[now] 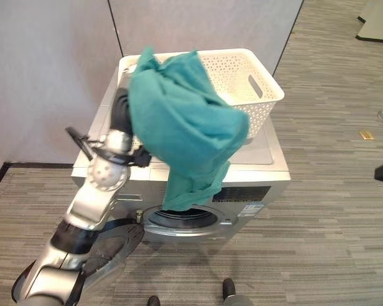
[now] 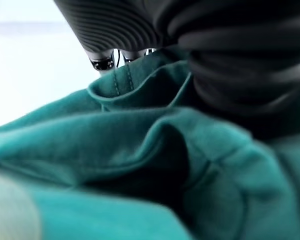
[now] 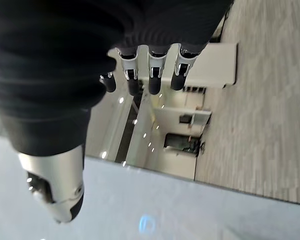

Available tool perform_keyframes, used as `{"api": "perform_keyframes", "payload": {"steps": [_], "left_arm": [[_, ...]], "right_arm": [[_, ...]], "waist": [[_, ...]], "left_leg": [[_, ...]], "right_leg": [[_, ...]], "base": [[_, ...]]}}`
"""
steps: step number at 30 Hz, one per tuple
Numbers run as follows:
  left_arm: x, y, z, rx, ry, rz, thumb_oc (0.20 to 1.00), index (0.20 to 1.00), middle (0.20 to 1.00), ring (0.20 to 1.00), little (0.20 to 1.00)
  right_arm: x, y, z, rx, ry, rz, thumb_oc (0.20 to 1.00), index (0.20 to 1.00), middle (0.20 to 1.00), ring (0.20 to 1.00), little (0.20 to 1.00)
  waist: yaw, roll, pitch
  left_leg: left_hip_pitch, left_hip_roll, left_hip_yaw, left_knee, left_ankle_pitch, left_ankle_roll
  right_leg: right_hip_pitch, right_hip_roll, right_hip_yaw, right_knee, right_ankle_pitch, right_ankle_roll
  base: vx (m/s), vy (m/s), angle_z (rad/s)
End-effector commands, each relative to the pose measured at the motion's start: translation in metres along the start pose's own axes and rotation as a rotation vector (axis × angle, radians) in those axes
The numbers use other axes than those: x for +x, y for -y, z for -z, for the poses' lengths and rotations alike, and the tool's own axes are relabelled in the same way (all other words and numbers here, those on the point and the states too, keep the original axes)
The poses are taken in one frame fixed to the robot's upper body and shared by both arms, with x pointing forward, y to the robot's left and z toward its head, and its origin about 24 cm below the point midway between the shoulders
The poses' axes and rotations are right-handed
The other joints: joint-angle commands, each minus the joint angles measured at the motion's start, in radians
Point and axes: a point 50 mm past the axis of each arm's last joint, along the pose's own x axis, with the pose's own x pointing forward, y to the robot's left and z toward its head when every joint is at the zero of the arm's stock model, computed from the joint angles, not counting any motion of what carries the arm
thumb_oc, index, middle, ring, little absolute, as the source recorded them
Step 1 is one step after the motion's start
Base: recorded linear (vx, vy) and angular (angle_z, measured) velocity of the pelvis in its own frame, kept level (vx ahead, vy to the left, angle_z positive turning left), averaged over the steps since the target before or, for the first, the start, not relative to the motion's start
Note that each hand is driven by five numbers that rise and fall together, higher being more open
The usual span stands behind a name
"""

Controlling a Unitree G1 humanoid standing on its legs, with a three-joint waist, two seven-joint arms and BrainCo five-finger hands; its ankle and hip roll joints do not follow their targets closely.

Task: Grab the laundry basket,head to the washer,open it,put in the laundry and shut it.

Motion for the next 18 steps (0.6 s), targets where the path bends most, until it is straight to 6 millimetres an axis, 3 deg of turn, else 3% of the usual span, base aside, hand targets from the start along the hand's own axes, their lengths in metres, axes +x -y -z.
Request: {"api": "perform_keyframes", "payload": {"steps": [1, 2, 8, 9, 11, 12, 13, 15, 18], "left_arm": [[0.002, -0.027, -0.031, 0.104, 0.177, -0.068, 0.200, 0.200, 0.200, 0.200, 0.200], [0.001, -0.027, -0.031, 0.104, 0.176, -0.068, 0.200, 0.200, 0.200, 0.200, 0.200], [-0.061, -0.043, -0.012, 0.017, -0.048, -0.143, 0.200, 0.200, 0.200, 0.200, 0.200], [-0.077, -0.045, -0.002, 0.007, -0.139, -0.155, 0.200, 0.200, 0.200, 0.200, 0.200], [-0.085, -0.047, 0.002, 0.014, -0.179, -0.157, 0.200, 0.200, 0.200, 0.200, 0.200], [-0.103, -0.051, 0.008, 0.018, -0.272, -0.161, 0.200, 0.200, 0.200, 0.200, 0.200], [-0.104, -0.050, 0.008, 0.015, -0.276, -0.158, 0.200, 0.200, 0.200, 0.200, 0.200], [-0.124, -0.059, 0.014, 0.046, -0.384, -0.164, 0.200, 0.200, 0.200, 0.200, 0.200], [-0.138, -0.064, 0.018, 0.062, -0.447, -0.193, 0.200, 0.200, 0.200, 0.200, 0.200]], "right_arm": [[0.003, 0.027, -0.009, 0.039, 0.068, 0.108, 1.000, 1.000, 1.000, 1.000, 1.000], [0.003, 0.027, -0.009, 0.040, 0.067, 0.106, 1.000, 1.000, 1.000, 1.000, 1.000], [-0.018, 0.063, 0.024, 0.049, -0.076, 0.250, 1.000, 1.000, 1.000, 1.000, 1.000], [-0.026, 0.073, 0.032, 0.051, -0.114, 0.283, 1.000, 1.000, 1.000, 1.000, 1.000], [-0.030, 0.079, 0.035, 0.053, -0.131, 0.305, 1.000, 1.000, 1.000, 1.000, 1.000], [-0.039, 0.094, 0.038, 0.035, -0.146, 0.370, 1.000, 1.000, 1.000, 1.000, 1.000], [-0.040, 0.094, 0.038, 0.032, -0.149, 0.370, 1.000, 1.000, 1.000, 1.000, 1.000], [-0.053, 0.119, 0.046, -0.002, -0.207, 0.475, 1.000, 1.000, 1.000, 1.000, 1.000], [-0.069, 0.136, 0.056, -0.041, -0.273, 0.542, 1.000, 1.000, 1.000, 1.000, 1.000]], "waist": [[0.065, -0.054, -0.060], [0.062, -0.054, -0.062], [0.120, -0.070, -0.048], [0.133, -0.073, -0.043], [0.138, -0.075, -0.042], [0.150, -0.077, -0.037], [0.149, -0.076, -0.041], [0.164, -0.075, -0.033], [0.174, -0.076, -0.028]], "left_leg": [[-0.018, -0.001, -0.054, 0.004, -0.077, 0.027], [-0.019, -0.001, -0.056, 0.004, -0.077, 0.027], [-0.043, -0.011, -0.096, 0.004, -0.068, 0.031], [-0.050, -0.011, -0.103, 0.004, -0.065, 0.033], [-0.054, -0.011, -0.108, 0.004, -0.063, 0.033], [-0.060, -0.013, -0.113, 0.004, -0.061, 0.034], [-0.060, -0.013, -0.115, 0.004, -0.061, 0.034], [-0.069, -0.012, -0.121, 0.004, -0.058, 0.034], [-0.072, -0.012, -0.128, 0.004, -0.057, 0.034]], "right_leg": [[0.027, 0.001, -0.045, 0.132, -0.123, -0.009], [0.028, 0.001, -0.047, 0.132, -0.124, -0.010], [0.039, -0.004, -0.096, 0.124, -0.119, -0.014], [0.040, -0.003, -0.105, 0.121, -0.119, -0.014], [0.041, -0.003, -0.111, 0.118, -0.119, -0.014], [0.043, -0.003, -0.123, 0.113, -0.120, -0.014], [0.045, -0.003, -0.125, 0.111, -0.119, -0.014], [0.050, -0.001, -0.138, 0.101, -0.117, -0.014], [0.053, 0.002, -0.145, 0.092, -0.114, -0.015]], "base": [[0.01, -0.035, 0.21], [0.01, -0.058, 0.18], [0.01, -0.039, 0.24], [0.01, -0.042, 0.12], [0.01, -0.045, 0.17], [0.01, -0.044, 0.36], [0.01, -0.040, 0.31], [0.00, -0.031, 0.23], [0.00, -0.025, 0.08]]}}
